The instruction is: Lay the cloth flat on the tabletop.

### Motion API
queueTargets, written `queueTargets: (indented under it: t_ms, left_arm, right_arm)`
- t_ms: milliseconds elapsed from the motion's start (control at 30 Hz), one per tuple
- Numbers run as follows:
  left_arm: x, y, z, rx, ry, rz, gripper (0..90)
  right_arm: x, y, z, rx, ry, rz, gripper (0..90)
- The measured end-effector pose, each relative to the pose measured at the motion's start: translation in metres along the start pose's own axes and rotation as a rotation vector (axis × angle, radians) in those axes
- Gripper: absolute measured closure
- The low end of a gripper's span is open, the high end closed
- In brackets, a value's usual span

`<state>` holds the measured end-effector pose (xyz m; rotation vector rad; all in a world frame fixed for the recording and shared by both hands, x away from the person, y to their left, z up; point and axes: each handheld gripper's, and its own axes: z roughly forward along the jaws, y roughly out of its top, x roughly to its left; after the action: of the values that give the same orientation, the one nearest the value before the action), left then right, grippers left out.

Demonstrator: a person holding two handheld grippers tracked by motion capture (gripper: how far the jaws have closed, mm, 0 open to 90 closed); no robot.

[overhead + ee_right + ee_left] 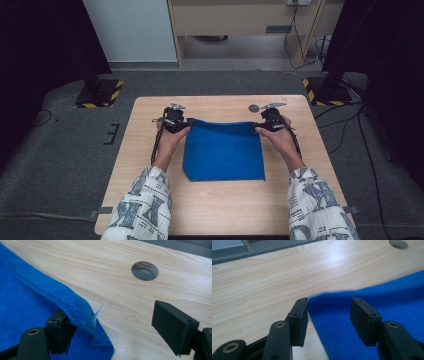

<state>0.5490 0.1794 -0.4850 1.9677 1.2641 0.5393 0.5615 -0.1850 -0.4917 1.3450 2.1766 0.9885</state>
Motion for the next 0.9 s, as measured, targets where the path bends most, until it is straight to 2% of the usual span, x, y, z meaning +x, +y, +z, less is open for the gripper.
queueTargets:
  t_ms: [100,267,433,667,900]
  left_arm:
    - [-0.002,-0.002,-0.002,-0.006,-0.002,0.002,46.2]
    - [-0.003,-0.005,-0.008,-0.031,-0.014,-0.014,45.6]
    - [-0.005,-0.010,-0.016,-0.038,-0.022,-0.001,45.5]
    - [-0.007,-0.016,-0.029,-0.054,-0.032,0.024,46.2]
    - [-0.009,-0.022,-0.035,-0.065,-0.043,0.024,46.5]
  right_arm:
    - [0.004,-0.002,0.004,0.032,-0.006,-0.011,16.8]
    - [0.002,0.004,0.001,-0.029,0.012,0.025,16.2]
    - [0.000,0.011,-0.004,-0.071,0.021,0.047,16.3]
    - [-0.005,0.015,-0.003,-0.057,0.067,0.105,14.6]
    - [-0.010,0.016,-0.008,-0.057,0.067,0.118,14.4]
